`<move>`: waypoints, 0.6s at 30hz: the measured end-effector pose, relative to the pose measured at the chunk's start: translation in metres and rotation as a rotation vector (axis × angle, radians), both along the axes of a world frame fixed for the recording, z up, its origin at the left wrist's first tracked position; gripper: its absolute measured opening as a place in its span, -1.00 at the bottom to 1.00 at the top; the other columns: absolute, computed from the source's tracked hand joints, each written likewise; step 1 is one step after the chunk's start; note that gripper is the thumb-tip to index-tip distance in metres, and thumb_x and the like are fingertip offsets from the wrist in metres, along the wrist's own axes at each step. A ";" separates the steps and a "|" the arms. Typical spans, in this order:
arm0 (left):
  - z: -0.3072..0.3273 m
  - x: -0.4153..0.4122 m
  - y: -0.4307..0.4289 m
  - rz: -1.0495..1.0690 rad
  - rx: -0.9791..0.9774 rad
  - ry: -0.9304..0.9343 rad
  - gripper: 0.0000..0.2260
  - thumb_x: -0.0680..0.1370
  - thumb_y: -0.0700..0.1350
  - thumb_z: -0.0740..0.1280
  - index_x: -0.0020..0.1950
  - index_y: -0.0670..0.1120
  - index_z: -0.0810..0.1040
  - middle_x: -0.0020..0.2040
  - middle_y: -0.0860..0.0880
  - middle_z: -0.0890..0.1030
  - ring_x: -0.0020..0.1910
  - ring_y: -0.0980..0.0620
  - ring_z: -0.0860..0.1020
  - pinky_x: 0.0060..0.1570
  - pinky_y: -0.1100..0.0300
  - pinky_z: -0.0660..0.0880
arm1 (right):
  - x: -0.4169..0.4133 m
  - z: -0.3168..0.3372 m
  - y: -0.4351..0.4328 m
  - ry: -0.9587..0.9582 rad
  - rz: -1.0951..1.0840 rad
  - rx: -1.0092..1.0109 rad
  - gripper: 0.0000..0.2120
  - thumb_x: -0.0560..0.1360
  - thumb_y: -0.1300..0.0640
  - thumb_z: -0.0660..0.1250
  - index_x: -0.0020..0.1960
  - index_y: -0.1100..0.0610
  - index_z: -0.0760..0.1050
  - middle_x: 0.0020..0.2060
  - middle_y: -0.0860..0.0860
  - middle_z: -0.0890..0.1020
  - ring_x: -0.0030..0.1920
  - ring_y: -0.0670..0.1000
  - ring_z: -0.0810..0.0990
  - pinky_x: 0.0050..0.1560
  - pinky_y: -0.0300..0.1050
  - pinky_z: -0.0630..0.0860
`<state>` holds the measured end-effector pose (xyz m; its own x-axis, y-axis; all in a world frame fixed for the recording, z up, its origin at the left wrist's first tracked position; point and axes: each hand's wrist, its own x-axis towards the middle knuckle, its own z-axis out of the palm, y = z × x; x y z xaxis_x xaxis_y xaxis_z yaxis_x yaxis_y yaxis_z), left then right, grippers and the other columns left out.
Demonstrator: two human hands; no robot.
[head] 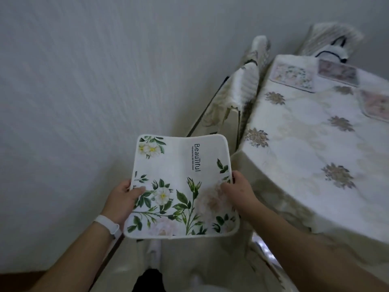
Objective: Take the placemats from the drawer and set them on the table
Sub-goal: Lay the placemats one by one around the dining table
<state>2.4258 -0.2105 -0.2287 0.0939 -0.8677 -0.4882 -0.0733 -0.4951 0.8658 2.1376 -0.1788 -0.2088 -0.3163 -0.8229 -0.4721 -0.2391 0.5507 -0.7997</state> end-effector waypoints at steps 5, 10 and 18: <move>0.000 -0.027 -0.087 -0.206 0.005 0.070 -0.88 0.53 -0.29 0.37 0.04 -0.17 0.61 -0.09 -0.24 0.70 -0.16 -0.26 0.68 -0.09 -0.20 0.61 | -0.007 0.019 -0.029 0.067 -0.210 0.000 -0.78 0.55 0.20 0.26 0.18 0.05 0.46 -0.05 0.01 0.65 -0.08 0.08 0.66 -0.07 0.10 0.65; -0.011 -0.054 -0.160 -0.425 -0.011 0.067 -0.88 0.51 -0.25 0.39 0.03 -0.13 0.64 -0.09 -0.20 0.71 -0.12 -0.25 0.68 -0.03 -0.27 0.58 | -0.004 0.027 -0.043 0.189 -0.370 -0.017 -0.85 0.57 0.18 0.24 0.14 0.06 0.42 -0.11 -0.05 0.59 -0.17 -0.04 0.60 -0.38 -0.19 0.47; -0.007 -0.134 -0.211 -0.693 -0.058 0.026 -0.92 0.54 -0.22 0.38 0.01 -0.09 0.61 -0.11 -0.13 0.71 -0.15 -0.16 0.68 -0.10 -0.10 0.63 | -0.051 0.024 -0.047 0.206 -0.616 0.042 -0.86 0.55 0.18 0.23 0.11 0.09 0.43 -0.10 0.02 0.57 -0.13 0.05 0.57 -0.29 -0.09 0.46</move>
